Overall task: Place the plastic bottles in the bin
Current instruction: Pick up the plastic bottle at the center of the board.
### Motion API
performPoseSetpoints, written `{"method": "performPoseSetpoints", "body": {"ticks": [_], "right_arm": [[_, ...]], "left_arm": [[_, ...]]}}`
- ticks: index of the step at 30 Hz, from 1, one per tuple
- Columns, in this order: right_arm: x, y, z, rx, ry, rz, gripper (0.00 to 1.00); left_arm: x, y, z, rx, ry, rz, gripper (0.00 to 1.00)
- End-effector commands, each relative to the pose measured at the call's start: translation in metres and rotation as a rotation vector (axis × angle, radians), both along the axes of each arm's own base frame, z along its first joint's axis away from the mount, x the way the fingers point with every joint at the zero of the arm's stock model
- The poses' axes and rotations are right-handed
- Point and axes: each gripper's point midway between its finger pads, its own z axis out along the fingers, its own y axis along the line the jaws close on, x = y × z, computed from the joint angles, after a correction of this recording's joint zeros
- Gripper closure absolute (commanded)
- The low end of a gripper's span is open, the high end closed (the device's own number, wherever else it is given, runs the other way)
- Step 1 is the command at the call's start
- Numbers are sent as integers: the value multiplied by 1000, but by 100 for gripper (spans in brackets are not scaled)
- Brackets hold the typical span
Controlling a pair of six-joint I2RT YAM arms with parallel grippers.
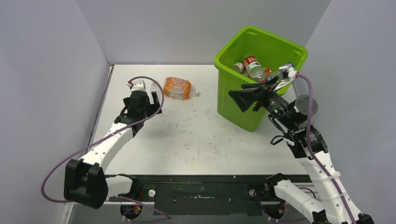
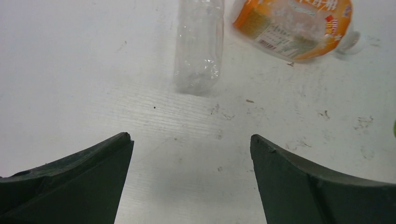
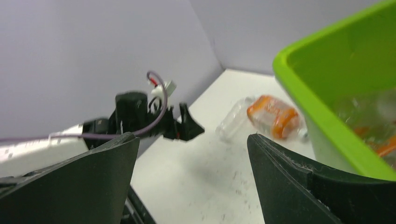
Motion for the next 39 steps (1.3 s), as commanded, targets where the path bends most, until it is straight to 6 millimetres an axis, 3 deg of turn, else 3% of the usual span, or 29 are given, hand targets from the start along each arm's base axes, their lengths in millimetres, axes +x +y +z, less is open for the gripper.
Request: {"method": "performPoseSetpoints", "body": {"ticks": [1, 9, 16, 23, 36, 39], "right_arm": [[-29, 7, -10, -23, -33, 98, 11], [-41, 6, -27, -42, -8, 124, 11], [-48, 5, -37, -44, 15, 129, 11], [-60, -1, -42, -27, 18, 122, 11], [-66, -10, -44, -31, 28, 89, 11], [-67, -10, -43, -17, 31, 91, 11]], "left_arm": [[32, -4, 3, 9, 31, -23, 4], [81, -3, -14, 133, 124, -51, 4], [106, 3, -62, 243, 243, -41, 4], [124, 14, -91, 306, 308, 24, 0], [125, 19, -108, 282, 306, 3, 40], [123, 18, -111, 287, 317, -14, 57]]}}
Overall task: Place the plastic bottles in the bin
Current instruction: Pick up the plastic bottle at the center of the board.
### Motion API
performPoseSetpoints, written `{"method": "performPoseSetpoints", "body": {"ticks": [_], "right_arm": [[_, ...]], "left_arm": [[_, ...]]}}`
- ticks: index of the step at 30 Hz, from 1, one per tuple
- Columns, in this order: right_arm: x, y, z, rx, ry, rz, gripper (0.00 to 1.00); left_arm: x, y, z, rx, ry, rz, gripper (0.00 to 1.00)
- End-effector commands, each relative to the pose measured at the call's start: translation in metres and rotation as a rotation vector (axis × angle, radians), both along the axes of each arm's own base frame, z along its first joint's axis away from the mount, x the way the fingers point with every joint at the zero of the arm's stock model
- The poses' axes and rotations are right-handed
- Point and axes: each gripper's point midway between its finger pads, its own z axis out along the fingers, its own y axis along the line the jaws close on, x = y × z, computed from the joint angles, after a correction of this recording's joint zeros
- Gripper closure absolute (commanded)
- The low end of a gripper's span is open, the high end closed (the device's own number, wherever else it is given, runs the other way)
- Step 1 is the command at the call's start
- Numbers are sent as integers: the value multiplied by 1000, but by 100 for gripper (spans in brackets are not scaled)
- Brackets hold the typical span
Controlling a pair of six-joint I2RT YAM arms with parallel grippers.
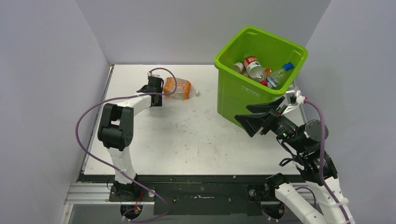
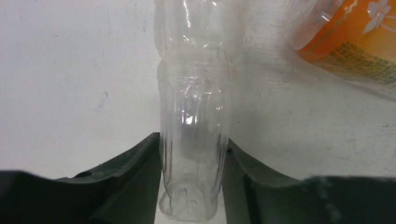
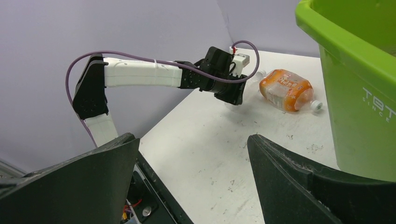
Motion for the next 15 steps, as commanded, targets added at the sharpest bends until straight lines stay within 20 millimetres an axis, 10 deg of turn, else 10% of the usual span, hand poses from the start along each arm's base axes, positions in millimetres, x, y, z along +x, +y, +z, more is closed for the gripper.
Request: {"method": "performPoseSetpoints", "body": {"ticks": [1, 7, 15], "right_arm": [[-6, -3, 17, 46, -40, -7, 11], [-7, 0, 23, 71, -39, 12, 11], [-5, 20, 45, 141, -47, 135, 11]], "left_arm": [[8, 1, 11, -14, -49, -20, 61], [-12, 8, 56, -86, -212, 49, 81], [-92, -20, 244, -422, -706, -102, 87]]}}
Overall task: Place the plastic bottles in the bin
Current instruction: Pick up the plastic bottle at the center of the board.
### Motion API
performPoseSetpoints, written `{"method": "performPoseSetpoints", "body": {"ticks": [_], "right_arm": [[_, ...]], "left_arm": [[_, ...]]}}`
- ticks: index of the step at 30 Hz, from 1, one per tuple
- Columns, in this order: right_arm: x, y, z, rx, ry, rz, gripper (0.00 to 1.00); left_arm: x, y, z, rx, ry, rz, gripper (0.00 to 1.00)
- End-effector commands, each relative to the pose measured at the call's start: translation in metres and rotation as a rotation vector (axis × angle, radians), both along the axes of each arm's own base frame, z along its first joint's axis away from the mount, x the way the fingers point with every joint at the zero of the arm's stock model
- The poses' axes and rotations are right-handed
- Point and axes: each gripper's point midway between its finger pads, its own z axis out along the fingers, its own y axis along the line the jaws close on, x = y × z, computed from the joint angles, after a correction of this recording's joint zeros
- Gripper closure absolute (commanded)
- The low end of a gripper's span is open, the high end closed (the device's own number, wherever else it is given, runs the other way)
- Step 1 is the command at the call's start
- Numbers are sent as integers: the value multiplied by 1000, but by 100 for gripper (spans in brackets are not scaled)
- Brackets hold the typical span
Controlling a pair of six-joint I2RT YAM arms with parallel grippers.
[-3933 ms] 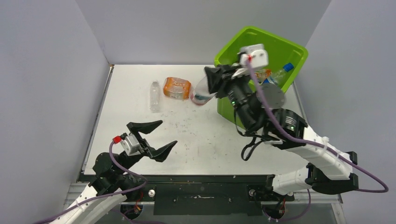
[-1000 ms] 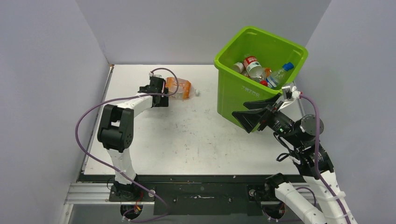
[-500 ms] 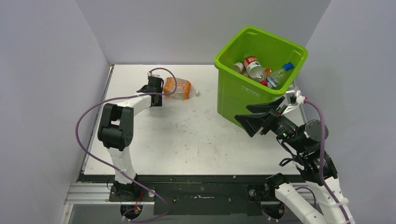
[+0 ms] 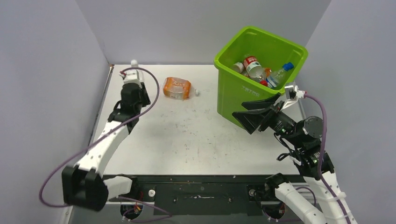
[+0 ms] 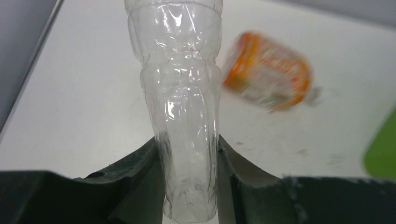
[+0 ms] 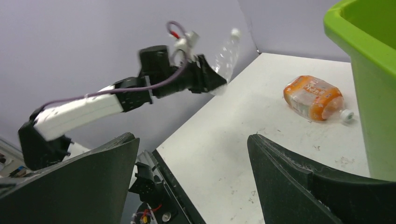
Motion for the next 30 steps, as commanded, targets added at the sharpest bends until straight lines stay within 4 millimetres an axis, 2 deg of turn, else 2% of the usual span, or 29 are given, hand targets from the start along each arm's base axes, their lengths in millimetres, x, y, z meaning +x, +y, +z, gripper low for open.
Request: {"method": "performPoseSetpoints", "body": {"ticks": [1, 4, 5, 8, 10, 12, 13, 15, 18, 20, 25, 30], "right_arm": [[1, 17, 31, 82, -41, 101, 11], [9, 32, 47, 104, -58, 152, 11], [12, 37, 51, 97, -58, 156, 11], [14, 63, 67, 57, -75, 168, 12], [13, 86, 75, 28, -79, 166, 12], [11, 114, 73, -46, -76, 126, 13], [7, 127, 65, -115, -77, 95, 13], [3, 141, 65, -178, -112, -1, 12], [-4, 159, 63, -193, -150, -37, 11], [1, 167, 64, -192, -153, -62, 10], [11, 176, 75, -148, -153, -119, 10], [12, 184, 94, -112, -166, -117, 11]], "left_arm": [[-35, -45, 143, -253, -444, -243, 88], [-83, -81, 188, -335, -633, -522, 91], [-98, -91, 194, -354, -676, -607, 93], [-139, -117, 206, -418, -791, -820, 95], [-164, -130, 204, -474, -849, -926, 98], [-185, -137, 203, -534, -907, -1000, 100], [-193, -139, 200, -555, -940, -1025, 100], [-206, -141, 197, -582, -973, -1053, 100], [-217, -144, 190, -587, -985, -1081, 100], [-224, -148, 189, -582, -978, -1116, 100], [-236, -157, 185, -580, -950, -1163, 100], [-245, -159, 187, -582, -956, -1190, 100]]}}
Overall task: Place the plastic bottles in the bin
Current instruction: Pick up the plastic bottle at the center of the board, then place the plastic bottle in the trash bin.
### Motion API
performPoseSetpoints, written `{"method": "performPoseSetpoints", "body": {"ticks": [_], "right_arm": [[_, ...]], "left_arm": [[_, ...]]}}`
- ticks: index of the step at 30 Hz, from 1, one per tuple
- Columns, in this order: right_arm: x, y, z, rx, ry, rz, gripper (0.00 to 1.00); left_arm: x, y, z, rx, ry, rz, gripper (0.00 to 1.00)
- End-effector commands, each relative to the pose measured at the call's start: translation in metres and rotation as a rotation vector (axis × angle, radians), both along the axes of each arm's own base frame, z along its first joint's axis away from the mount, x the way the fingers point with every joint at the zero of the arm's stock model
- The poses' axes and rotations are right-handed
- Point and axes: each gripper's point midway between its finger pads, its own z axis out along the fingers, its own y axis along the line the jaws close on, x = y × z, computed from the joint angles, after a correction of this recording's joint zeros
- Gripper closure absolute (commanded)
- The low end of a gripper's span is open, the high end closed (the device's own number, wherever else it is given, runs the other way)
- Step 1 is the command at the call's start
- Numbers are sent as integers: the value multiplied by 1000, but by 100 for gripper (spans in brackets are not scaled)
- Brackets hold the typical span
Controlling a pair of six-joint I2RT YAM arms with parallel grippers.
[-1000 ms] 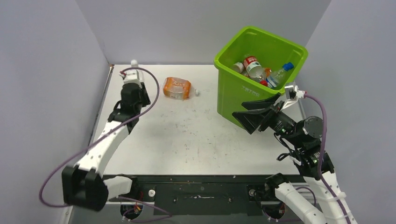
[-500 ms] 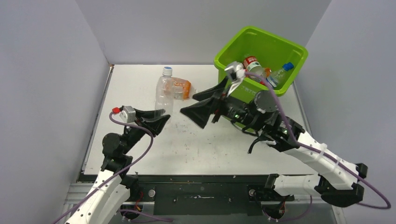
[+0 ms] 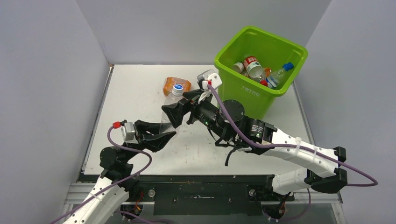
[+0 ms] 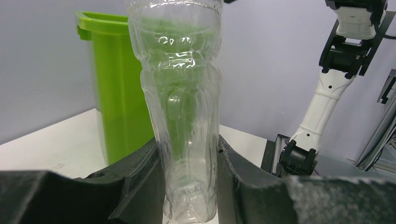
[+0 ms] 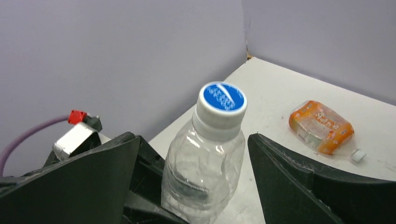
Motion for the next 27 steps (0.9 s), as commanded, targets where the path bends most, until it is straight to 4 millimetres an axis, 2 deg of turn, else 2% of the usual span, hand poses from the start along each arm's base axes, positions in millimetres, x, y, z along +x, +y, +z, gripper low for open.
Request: {"method": "performPoseSetpoints", "body": {"ticks": [1, 5, 9, 13, 15, 17, 20, 21, 23, 24, 25, 26, 27], "right_arm": [[6, -8, 62, 125, -57, -51, 12], [6, -1, 64, 112, -45, -41, 19], [7, 4, 55, 91, -24, -37, 38], [10, 10, 42, 47, 5, -45, 38], [11, 10, 39, 36, 11, -55, 42], [13, 11, 36, 28, 17, -60, 54], [12, 13, 36, 19, 19, -36, 82], [10, 12, 38, 22, 16, -29, 91], [8, 6, 45, 29, 0, -24, 95], [8, -1, 54, 36, -14, -30, 95], [8, -9, 65, 44, -30, -45, 95], [8, -20, 76, 53, -46, -64, 95], [10, -35, 90, 60, -69, -97, 95]], "left_arm": [[-13, 2, 23, -19, -85, -15, 100], [-17, 2, 25, -24, -94, -26, 100], [-20, 3, 27, -28, -104, -29, 100], [-22, 2, 27, -31, -108, -36, 100], [-24, 1, 28, -31, -111, -43, 100], [-25, 1, 28, -30, -112, -44, 100], [-24, 2, 28, -29, -110, -35, 100], [-23, 3, 28, -30, -104, -29, 93], [-21, 4, 27, -29, -85, -14, 49], [-19, 5, 26, -28, -77, -7, 31], [-17, 6, 25, -28, -63, 4, 8], [-15, 8, 25, -33, -53, 22, 2], [-11, 10, 25, -37, -40, 43, 4]]}}
